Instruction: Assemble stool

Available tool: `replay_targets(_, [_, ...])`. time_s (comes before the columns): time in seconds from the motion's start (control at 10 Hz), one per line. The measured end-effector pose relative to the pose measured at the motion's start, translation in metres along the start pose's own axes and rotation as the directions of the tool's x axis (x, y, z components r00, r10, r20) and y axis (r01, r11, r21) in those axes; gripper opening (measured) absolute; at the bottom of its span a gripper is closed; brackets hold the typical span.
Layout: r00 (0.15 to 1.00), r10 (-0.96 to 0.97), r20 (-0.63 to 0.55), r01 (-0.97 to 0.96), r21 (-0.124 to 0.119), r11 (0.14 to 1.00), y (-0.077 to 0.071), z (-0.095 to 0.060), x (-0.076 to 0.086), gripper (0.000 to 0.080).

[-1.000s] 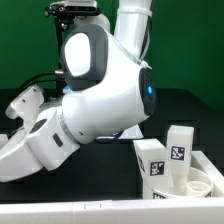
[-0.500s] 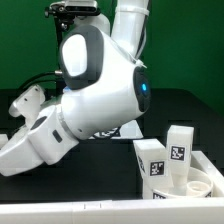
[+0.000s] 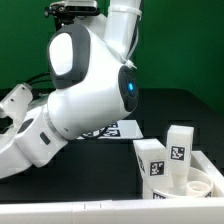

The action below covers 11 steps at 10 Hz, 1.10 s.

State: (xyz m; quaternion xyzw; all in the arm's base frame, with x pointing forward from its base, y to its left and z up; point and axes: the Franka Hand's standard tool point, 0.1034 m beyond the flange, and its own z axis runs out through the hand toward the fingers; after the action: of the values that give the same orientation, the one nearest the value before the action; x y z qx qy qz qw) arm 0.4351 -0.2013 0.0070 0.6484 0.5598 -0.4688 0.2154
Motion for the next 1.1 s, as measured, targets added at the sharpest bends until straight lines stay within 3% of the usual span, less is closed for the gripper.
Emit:
replay_targets(0.1, [1.000, 0.000, 0.000, 0.000, 0.000, 1.000, 0.000, 0.000, 0.000, 0.0530])
replay_targets(0.2, [1.000, 0.000, 0.000, 0.000, 0.000, 1.000, 0.000, 0.000, 0.000, 0.0394])
replay_targets(0.3, [1.000, 0.000, 0.001, 0.000, 0.000, 1.000, 0.000, 0.000, 0.000, 0.0318])
replay_targets(0.5, [1.000, 0.004, 0.010, -0.004, 0.010, 1.000, -0.001, -0.004, 0.000, 0.0318])
replay_targets(0.6, [0.999, 0.019, 0.043, -0.022, 0.053, 0.998, -0.005, -0.024, 0.002, 0.0318])
replay_targets(0.7, [0.998, 0.038, 0.042, -0.041, 0.077, 0.996, -0.002, -0.053, 0.001, 0.0318])
replay_targets(0.8, [0.997, 0.052, 0.051, -0.056, 0.075, 0.996, -0.002, -0.077, -0.009, 0.0318])
replay_targets(0.9, [0.997, 0.068, 0.023, -0.069, 0.054, 0.996, -0.002, -0.089, -0.018, 0.0318])
replay_targets(1.0, [0.994, 0.075, -0.085, -0.075, -0.004, 0.997, 0.003, -0.081, -0.017, 0.0319])
replay_targets(1.1, [0.987, 0.082, -0.140, -0.082, 0.010, 0.997, -0.003, -0.073, -0.024, 0.0319])
